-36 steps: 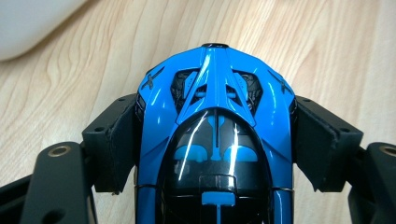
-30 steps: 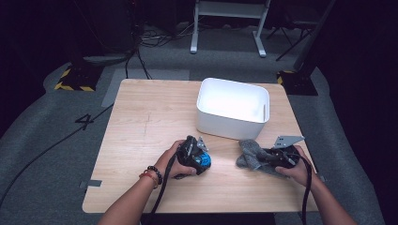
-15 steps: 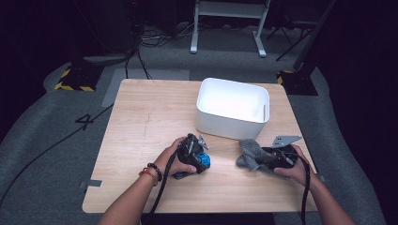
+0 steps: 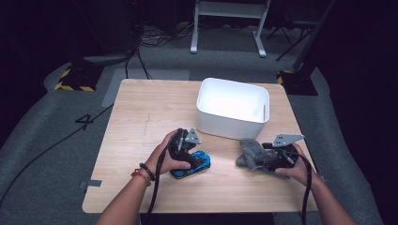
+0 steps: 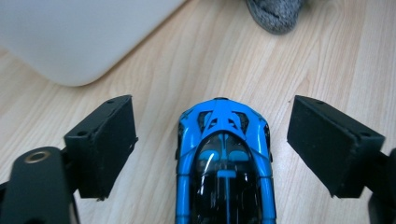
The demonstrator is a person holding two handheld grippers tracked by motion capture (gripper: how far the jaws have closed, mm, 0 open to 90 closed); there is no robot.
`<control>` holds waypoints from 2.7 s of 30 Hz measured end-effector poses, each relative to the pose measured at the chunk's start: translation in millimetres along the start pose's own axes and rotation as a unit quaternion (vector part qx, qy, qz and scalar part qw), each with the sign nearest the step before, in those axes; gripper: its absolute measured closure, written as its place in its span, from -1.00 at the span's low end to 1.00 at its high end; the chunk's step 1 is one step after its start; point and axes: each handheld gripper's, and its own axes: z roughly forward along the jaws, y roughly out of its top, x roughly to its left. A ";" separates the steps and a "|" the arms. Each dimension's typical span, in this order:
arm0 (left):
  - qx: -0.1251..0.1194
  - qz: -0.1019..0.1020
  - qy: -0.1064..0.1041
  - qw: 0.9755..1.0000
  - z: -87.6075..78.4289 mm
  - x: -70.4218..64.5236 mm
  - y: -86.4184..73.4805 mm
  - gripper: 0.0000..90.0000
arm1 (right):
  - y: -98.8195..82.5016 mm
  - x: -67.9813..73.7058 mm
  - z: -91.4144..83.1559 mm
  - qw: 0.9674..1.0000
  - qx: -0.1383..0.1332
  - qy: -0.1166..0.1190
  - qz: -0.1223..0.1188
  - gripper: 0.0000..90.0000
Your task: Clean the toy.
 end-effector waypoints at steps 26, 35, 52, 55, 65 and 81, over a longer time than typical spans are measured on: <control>-0.017 -0.067 0.091 0.993 -49.2 24.7 -96.6 -0.64 | 52.1 -13.2 -59.9 0.988 -0.115 -0.103 0.018 -0.28; 0.003 -0.077 0.115 0.990 -43.3 30.6 -110.6 -0.64 | 77.1 -32.2 -61.5 0.979 -0.143 -0.136 0.046 -0.28; 0.037 -0.087 0.113 0.989 -34.9 42.1 -124.7 -0.64 | 96.1 -69.2 -33.2 0.980 -0.081 -0.163 0.082 -0.29; 0.037 -0.088 0.109 0.989 -33.5 43.6 -125.3 -0.65 | 95.6 -74.5 -25.3 0.980 -0.076 -0.160 0.094 -0.29; 0.016 -0.118 0.089 0.989 -30.8 48.8 -132.2 -0.76 | 95.0 -86.3 0.0 0.980 -0.040 -0.158 0.112 -0.33; 0.006 -0.121 0.097 0.988 -25.6 47.0 -132.0 -0.89 | 93.1 -86.6 9.6 0.983 -0.024 -0.137 0.122 -0.30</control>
